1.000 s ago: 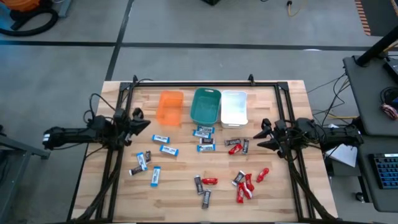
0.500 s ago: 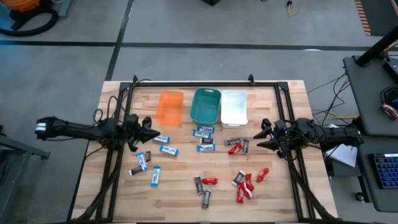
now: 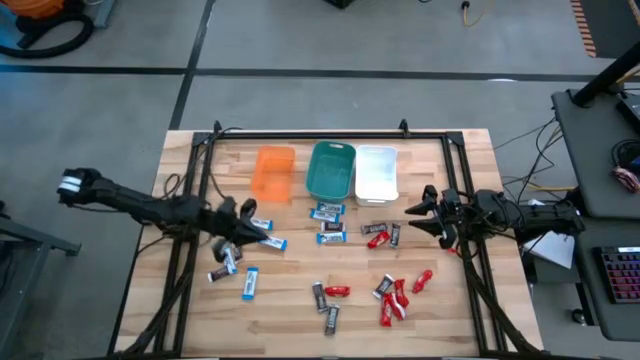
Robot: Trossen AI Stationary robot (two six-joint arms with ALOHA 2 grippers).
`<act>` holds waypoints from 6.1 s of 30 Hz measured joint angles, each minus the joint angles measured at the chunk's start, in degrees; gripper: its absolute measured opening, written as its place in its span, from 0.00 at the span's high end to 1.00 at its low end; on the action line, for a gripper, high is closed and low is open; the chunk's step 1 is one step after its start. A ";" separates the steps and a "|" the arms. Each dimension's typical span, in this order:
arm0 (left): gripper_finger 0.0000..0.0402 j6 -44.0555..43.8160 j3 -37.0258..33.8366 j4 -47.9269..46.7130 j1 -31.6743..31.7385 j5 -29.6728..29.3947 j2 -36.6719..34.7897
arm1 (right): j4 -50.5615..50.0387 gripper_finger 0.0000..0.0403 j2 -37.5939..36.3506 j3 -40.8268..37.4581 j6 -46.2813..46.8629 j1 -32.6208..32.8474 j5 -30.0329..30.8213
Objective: Organize candy in baskets
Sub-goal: Put the white chocolate into the orange bin, then put the red chocolate into the green bin
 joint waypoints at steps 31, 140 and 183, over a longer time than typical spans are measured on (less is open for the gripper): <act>0.60 17.07 27.55 -63.01 -1.39 -12.50 36.68 | 0.35 0.56 -0.04 0.00 5.76 0.00 0.01; 0.63 22.84 42.90 -68.28 38.48 -16.50 38.13 | 2.38 0.56 0.23 0.01 16.41 0.01 6.44; 0.62 3.06 10.85 -29.87 5.56 -3.58 8.20 | -35.56 0.56 63.13 41.51 -7.91 8.99 10.39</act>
